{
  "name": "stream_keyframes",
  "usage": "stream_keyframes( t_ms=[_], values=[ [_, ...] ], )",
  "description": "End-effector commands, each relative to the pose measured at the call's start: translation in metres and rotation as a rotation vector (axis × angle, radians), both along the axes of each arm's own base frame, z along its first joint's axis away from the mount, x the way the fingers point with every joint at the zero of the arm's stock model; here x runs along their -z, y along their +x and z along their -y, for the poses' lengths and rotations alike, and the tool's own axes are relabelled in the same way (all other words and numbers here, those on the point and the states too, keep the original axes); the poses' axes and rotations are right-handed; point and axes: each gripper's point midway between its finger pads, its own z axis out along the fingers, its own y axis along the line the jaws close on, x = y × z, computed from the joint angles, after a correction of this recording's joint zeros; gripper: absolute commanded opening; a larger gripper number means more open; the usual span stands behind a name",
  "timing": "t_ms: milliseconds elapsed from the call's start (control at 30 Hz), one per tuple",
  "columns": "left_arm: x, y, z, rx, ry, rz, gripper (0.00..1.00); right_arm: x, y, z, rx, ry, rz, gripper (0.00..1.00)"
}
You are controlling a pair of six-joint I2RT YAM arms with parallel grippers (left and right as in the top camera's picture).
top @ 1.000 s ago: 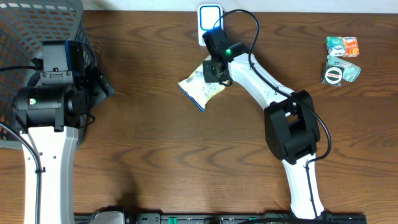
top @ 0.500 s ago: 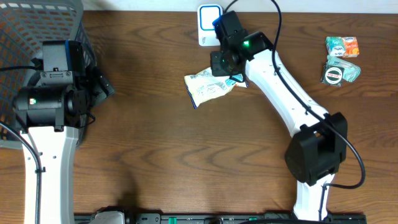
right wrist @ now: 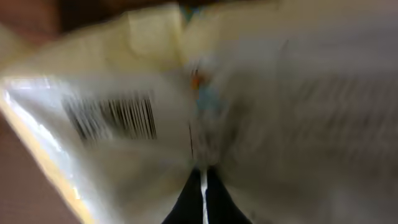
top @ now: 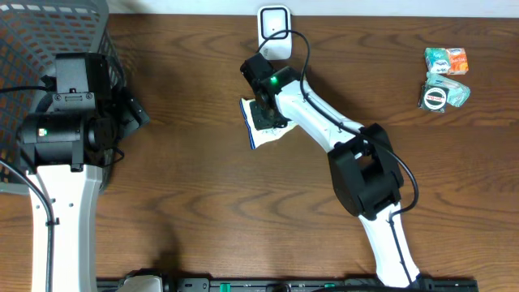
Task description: Scan the item barcode
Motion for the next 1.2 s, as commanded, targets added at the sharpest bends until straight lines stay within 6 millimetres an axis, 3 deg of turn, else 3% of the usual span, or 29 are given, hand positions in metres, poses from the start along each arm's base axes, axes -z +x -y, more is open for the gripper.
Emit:
stream_keyframes(
  t_ms=[0,100,233,267,333,400,433,567,700,867,933,1000,1067,1100,1167],
  values=[
    [0.002,-0.001,-0.004,-0.028,0.003,-0.006,0.98,0.005,-0.024,0.015,-0.006,-0.053,-0.103,0.01],
    [0.002,-0.001,-0.004,-0.028,0.003,-0.005,0.98,-0.022,-0.034,0.023,-0.006,-0.058,-0.110,0.01],
    [0.002,-0.001,-0.004,-0.028,0.003,-0.005,0.98,-0.078,-0.033,0.029,-0.027,-0.030,-0.019,0.05],
    [0.002,-0.001,-0.004,-0.028,0.003,-0.005,0.98,-0.088,-0.030,0.030,-0.023,-0.022,0.010,0.09],
    [0.002,-0.001,-0.004,-0.028,0.003,-0.005,0.98,-0.116,-0.016,0.028,-0.010,0.022,0.115,0.31],
    [0.002,-0.001,-0.004,-0.028,0.003,-0.006,0.98,-0.126,-0.005,0.024,-0.007,0.051,0.173,0.45],
    [0.002,-0.001,-0.004,-0.028,0.003,-0.005,0.98,-0.128,-0.001,0.024,-0.003,0.048,0.194,0.47],
    [0.002,-0.001,-0.004,-0.028,0.003,-0.005,0.98,-0.117,0.021,0.031,0.032,-0.021,0.266,0.47],
    [0.002,-0.001,-0.004,-0.028,0.003,-0.005,0.98,-0.072,0.038,0.040,0.060,-0.057,0.225,0.46],
    [0.002,-0.001,-0.004,-0.028,0.003,-0.005,0.98,-0.012,0.056,0.080,0.131,-0.174,0.170,0.47],
    [0.002,-0.001,-0.004,-0.028,0.003,-0.005,0.98,0.000,0.057,0.092,0.150,-0.183,0.139,0.49],
    [0.002,-0.001,-0.004,-0.028,0.003,-0.006,0.98,0.004,0.057,0.103,0.171,-0.179,0.113,0.49],
    [0.002,-0.001,-0.004,-0.028,0.003,-0.006,0.98,-0.007,0.059,0.114,0.193,-0.174,0.112,0.50],
    [0.002,-0.001,-0.004,-0.028,0.003,-0.005,0.97,-0.028,0.062,0.122,0.204,-0.168,0.126,0.50],
    [0.002,-0.001,-0.004,-0.028,0.003,-0.005,0.98,-0.051,0.063,0.126,0.212,-0.153,0.147,0.50]
  ],
)
